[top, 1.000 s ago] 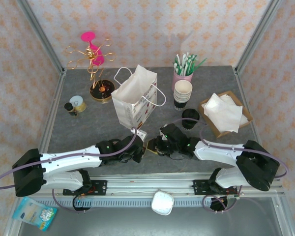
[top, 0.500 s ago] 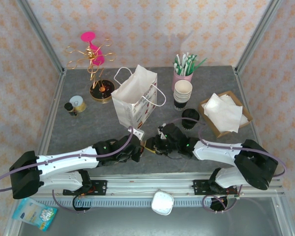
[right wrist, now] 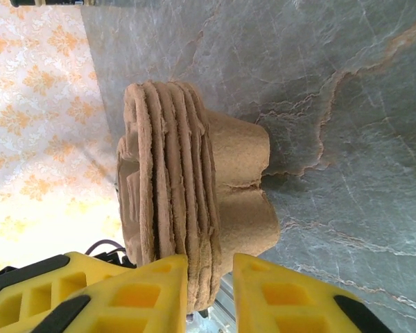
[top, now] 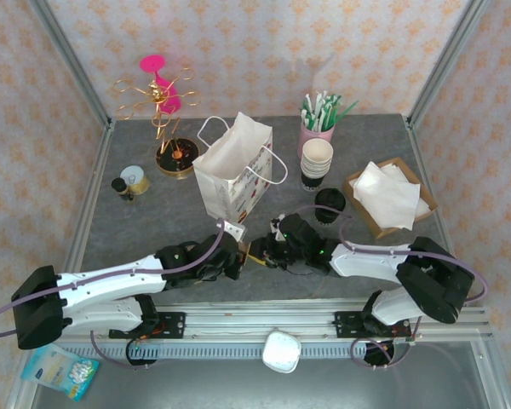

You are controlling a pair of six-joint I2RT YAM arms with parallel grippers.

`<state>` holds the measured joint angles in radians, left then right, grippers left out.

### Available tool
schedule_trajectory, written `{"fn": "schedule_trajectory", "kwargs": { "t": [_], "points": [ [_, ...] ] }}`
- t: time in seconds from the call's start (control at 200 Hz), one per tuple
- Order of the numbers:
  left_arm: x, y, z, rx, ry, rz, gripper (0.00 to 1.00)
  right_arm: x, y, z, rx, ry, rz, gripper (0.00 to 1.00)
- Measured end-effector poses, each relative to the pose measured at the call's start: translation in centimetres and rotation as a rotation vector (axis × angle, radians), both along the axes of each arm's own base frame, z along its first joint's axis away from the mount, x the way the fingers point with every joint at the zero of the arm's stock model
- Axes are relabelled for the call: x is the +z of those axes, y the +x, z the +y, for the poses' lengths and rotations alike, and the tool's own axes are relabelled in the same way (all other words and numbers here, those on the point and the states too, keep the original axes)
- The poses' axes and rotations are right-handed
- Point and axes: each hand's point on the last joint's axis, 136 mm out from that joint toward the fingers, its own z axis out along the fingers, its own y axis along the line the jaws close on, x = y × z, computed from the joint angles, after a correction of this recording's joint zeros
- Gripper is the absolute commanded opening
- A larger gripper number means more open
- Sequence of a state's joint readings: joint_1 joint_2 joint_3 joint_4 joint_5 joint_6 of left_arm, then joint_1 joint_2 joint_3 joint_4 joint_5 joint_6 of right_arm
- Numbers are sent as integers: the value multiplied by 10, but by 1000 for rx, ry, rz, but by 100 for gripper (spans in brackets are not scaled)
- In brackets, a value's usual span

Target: Pack the takeout coffee

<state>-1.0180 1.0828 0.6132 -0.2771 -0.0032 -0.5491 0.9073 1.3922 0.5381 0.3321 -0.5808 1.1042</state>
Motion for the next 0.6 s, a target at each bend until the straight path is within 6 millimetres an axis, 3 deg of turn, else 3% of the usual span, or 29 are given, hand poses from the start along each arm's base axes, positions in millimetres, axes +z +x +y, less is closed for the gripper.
{"fn": "schedule_trajectory", "kwargs": {
  "t": [0.205, 0.601],
  "points": [
    [1, 2, 2, 17, -9, 2, 0, 0, 2, 2, -11, 15, 10, 19],
    [7, 5, 0, 53, -71, -1, 0, -23, -1, 0, -6, -42, 51, 8]
  ]
}}
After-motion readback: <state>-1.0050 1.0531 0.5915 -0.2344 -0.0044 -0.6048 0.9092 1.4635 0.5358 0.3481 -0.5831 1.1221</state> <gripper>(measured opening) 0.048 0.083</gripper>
